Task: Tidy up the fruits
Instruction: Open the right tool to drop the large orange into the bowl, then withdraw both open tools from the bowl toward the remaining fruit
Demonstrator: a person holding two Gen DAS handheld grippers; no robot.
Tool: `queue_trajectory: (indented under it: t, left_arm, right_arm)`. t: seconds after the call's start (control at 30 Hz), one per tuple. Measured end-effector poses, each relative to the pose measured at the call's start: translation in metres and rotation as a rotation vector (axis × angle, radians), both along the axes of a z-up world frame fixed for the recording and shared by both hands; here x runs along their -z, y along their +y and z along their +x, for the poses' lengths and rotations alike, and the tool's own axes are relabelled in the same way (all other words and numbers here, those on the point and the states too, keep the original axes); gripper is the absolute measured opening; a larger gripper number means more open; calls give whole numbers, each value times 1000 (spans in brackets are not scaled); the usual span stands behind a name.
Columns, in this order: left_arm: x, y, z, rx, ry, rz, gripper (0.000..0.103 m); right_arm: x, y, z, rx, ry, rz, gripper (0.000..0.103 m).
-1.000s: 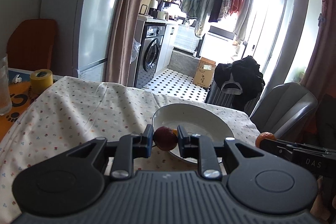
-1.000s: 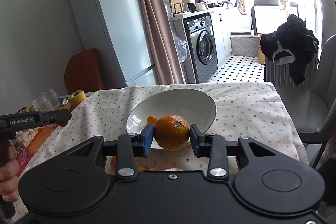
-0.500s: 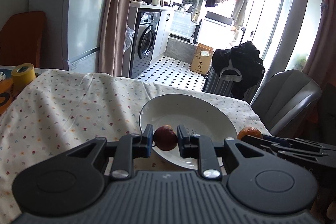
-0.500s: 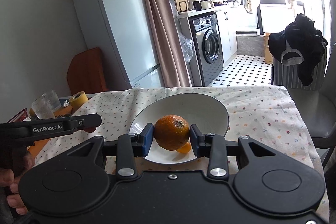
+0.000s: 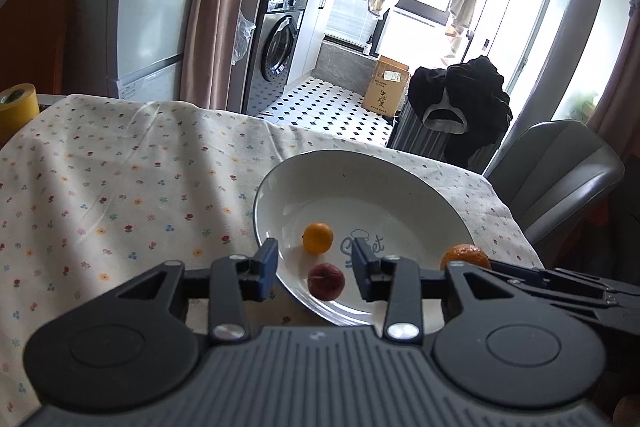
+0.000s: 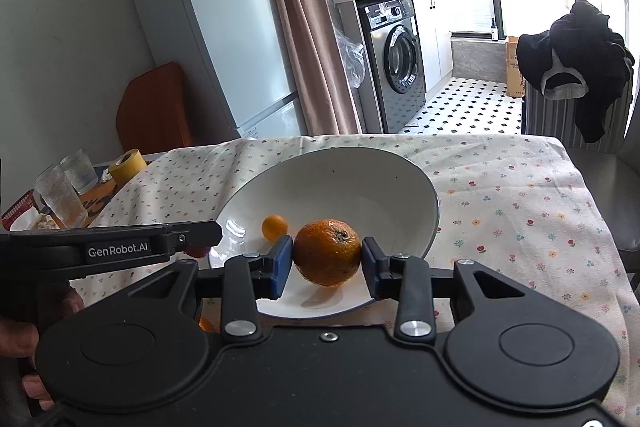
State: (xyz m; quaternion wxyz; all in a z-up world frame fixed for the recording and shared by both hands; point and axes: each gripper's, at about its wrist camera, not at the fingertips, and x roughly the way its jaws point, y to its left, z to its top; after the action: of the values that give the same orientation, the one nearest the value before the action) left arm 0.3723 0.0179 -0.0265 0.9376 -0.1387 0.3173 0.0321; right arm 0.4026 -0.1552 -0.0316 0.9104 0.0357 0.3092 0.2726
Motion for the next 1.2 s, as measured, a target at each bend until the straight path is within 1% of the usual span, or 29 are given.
queue_trajectory:
  t: [0.17,0.27,0.33,0.37,0.4,0.47,0.53,0.63,0.67,0.7,0.8,0.87,0.97,1.2]
  left_arm:
    - [-4,8,-13,-28,-11,10,47]
    - [-8,10,-26,-47,-17,13,55]
    - [-10,12,-37,-61,-23,24,64]
    - [-11,12,-42,-68,-24,31,67]
    - [-12,13,-47,-72,-27,36,71]
    - [-15,13,-58,-76,-37,41,77]
    - [-17,13,-66,-79,-39,49,84]
    - [-20,13,-78,-89,-39,65,87]
    - [-22,13,-82,-88,-41,62,88]
    - [-23,14,-87,-86,-41,52,90]
    - [-24,15,-99,-81,-35,25,91]
    - [-25,14,-106,-92,-26,30,92]
    - [-27,12,-116,-93,-26,22,92]
    - [-34,8,-145,-111,-57,32,92]
  right_arm:
    - [5,2,2,6,9,-10,35]
    - [4,2,0,13,13,-11,36]
    - [2,3,-3,12,12,-16,38]
    - [-1,3,-5,14,-1,-21,46]
    - [-4,3,-7,21,-11,-30,56]
    - [-10,0,-14,25,-35,-26,59]
    - [-16,-3,-19,26,-39,-17,63]
    - [-22,-7,-31,35,-52,-15,73]
    - [-23,-8,-35,35,-56,-15,80]
    - [-25,-9,-41,35,-65,-16,85]
    - [-28,-13,-53,31,-77,-20,86]
    - [-29,-17,-60,35,-76,-15,89]
    - [-29,-24,-67,40,-68,-2,89]
    - [-31,-36,-90,33,-60,23,96]
